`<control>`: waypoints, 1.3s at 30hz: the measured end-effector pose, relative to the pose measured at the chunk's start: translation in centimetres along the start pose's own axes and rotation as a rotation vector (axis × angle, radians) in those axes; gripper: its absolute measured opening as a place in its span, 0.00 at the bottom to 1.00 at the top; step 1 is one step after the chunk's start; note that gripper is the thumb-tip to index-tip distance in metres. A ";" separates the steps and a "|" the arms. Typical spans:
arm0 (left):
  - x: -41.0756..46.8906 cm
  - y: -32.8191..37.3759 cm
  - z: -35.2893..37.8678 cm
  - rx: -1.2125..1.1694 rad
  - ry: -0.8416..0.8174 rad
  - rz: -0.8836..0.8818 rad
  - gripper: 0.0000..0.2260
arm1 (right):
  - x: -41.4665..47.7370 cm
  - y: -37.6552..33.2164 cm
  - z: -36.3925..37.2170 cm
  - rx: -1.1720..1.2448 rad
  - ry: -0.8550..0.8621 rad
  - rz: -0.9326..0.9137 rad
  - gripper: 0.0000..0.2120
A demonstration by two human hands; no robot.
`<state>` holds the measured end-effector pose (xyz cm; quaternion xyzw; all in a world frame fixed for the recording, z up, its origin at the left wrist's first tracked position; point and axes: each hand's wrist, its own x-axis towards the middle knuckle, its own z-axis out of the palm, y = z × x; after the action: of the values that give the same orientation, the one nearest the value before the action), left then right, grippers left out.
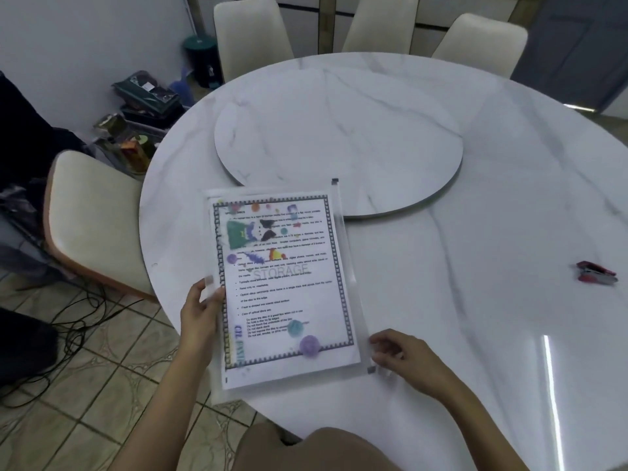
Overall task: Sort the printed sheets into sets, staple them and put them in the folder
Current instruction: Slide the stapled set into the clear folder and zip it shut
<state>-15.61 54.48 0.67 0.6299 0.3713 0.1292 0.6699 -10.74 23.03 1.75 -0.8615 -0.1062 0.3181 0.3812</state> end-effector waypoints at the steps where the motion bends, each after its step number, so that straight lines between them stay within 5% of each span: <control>1: 0.1 0.0 -0.1 -0.024 0.008 -0.005 0.10 | 0.0 0.0 -0.1 -0.017 -0.005 0.000 0.09; 11: 0.4 -1.2 -0.1 -0.004 0.062 -0.079 0.16 | 0.4 -0.1 0.4 -0.113 -0.053 -0.029 0.07; 22: -0.2 -0.9 1.1 0.527 0.128 0.171 0.23 | -0.6 -0.3 0.3 0.483 -0.111 0.110 0.06; 32: -9.0 -3.1 6.2 0.673 -0.480 0.757 0.15 | -0.7 -0.9 0.2 0.777 -0.151 0.182 0.04; 39: -11.1 -4.9 8.2 0.747 -0.521 0.997 0.10 | -0.8 -1.1 -0.3 0.852 -0.231 0.271 0.03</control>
<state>-19.31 40.44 -0.81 0.9258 -0.1177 0.1294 0.3350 -11.07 23.27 3.03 -0.5931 0.1059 0.4742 0.6420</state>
